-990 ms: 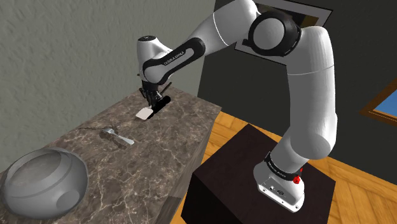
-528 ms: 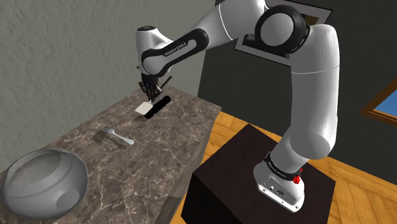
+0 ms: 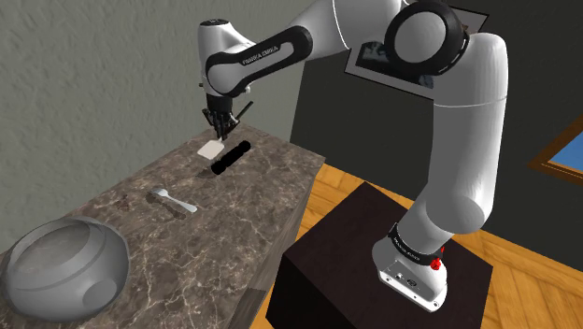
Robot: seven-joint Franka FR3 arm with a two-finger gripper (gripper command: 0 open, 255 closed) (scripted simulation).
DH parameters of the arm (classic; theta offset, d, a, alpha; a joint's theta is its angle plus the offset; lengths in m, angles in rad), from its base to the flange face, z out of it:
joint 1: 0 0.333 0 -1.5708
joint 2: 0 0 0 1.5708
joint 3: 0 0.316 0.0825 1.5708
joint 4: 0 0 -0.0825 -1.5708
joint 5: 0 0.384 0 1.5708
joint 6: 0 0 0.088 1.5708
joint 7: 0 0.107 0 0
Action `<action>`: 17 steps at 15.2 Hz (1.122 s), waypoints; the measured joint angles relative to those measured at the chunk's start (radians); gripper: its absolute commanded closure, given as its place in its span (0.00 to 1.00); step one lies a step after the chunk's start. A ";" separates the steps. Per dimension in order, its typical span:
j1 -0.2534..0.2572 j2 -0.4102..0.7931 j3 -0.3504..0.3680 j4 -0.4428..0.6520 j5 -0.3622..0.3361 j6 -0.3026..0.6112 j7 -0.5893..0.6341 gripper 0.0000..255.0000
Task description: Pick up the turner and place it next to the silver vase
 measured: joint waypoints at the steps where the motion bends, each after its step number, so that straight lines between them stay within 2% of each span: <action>1: -0.001 -0.007 0.002 0.004 0.003 -0.011 -0.002 1.00; 17: -0.004 -0.094 0.019 0.084 0.036 -0.175 -0.024 1.00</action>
